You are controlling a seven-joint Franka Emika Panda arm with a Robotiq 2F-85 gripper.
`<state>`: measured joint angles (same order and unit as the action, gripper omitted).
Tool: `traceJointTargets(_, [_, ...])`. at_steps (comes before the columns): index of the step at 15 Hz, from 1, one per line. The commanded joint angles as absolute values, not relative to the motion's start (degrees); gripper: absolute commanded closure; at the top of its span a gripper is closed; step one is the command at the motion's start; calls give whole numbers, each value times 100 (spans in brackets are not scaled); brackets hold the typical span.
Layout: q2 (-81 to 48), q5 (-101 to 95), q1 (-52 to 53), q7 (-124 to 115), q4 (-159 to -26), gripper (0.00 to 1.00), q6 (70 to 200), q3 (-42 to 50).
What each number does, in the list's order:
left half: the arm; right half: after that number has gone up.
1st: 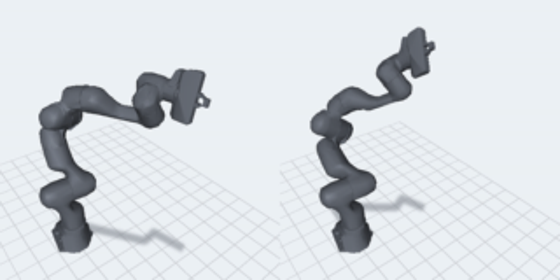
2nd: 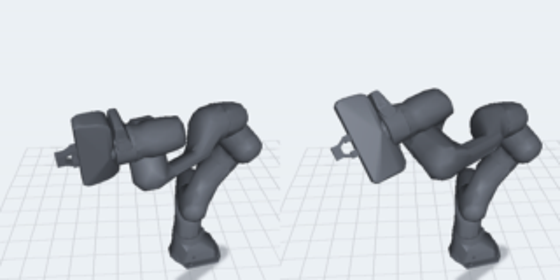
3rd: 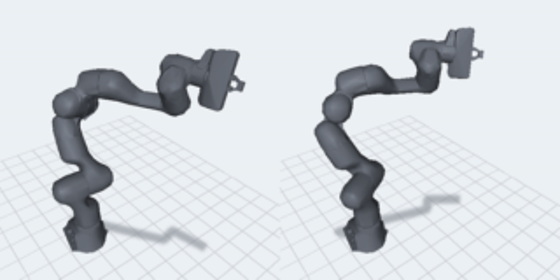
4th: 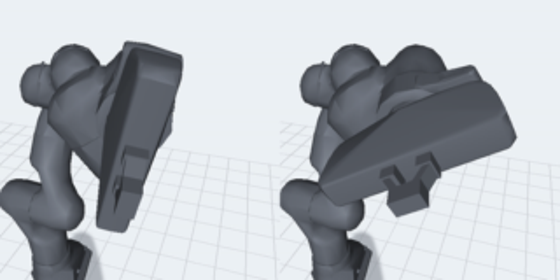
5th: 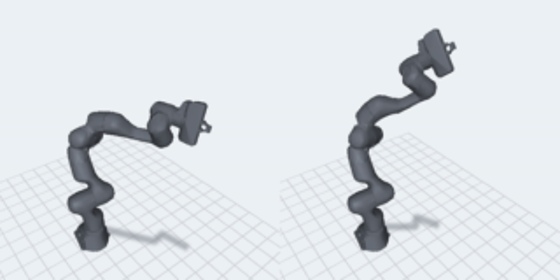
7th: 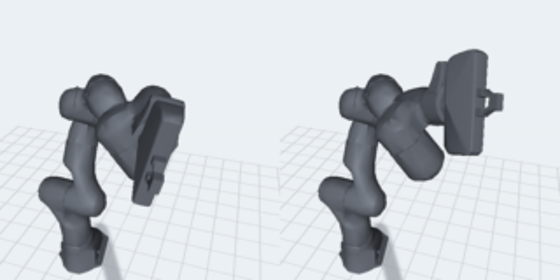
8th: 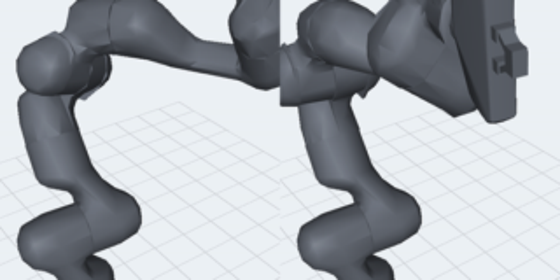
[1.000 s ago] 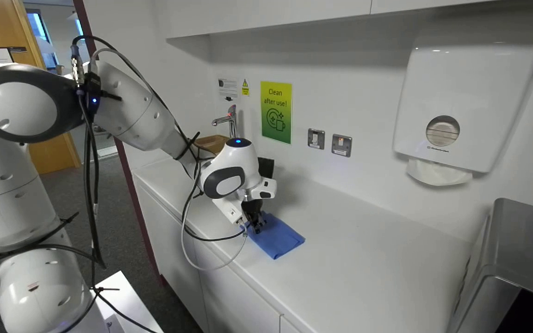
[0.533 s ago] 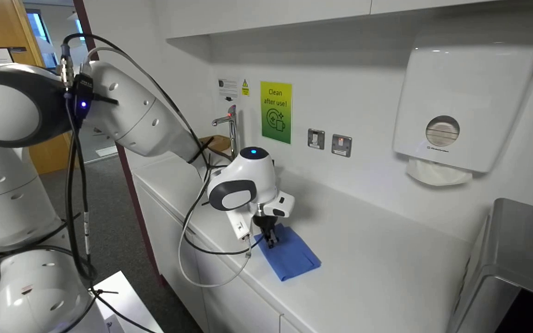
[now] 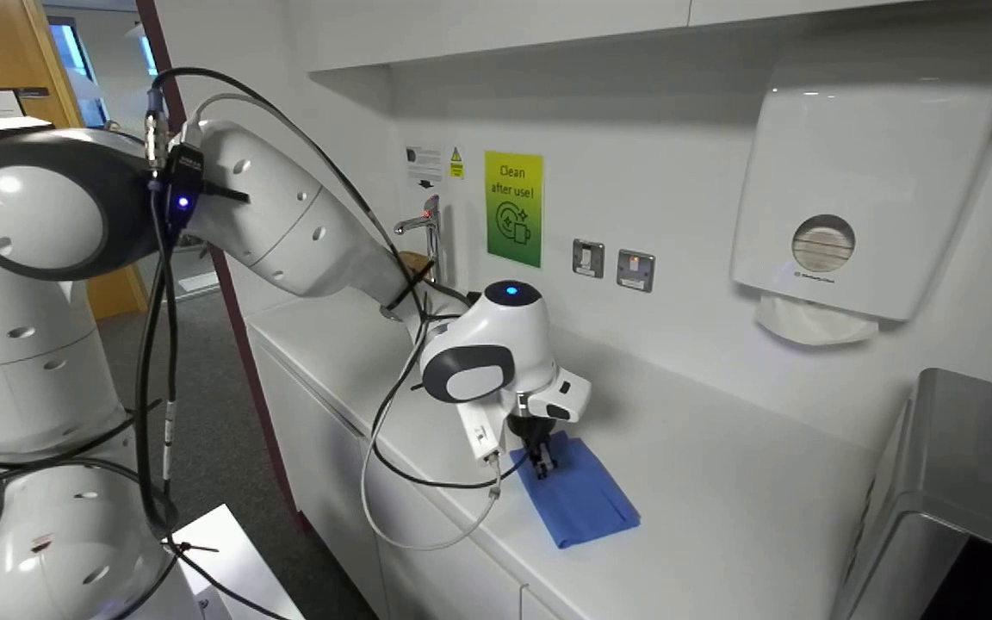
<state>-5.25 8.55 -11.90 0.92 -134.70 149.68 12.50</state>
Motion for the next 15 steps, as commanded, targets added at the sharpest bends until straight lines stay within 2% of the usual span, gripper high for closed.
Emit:
traceJointTargets(1, [-1108,903,-1378,287,-12639,100,14541,1289])
traceJointTargets(15, [-3139,679,-1696,87,-9202,100,12801,1211])
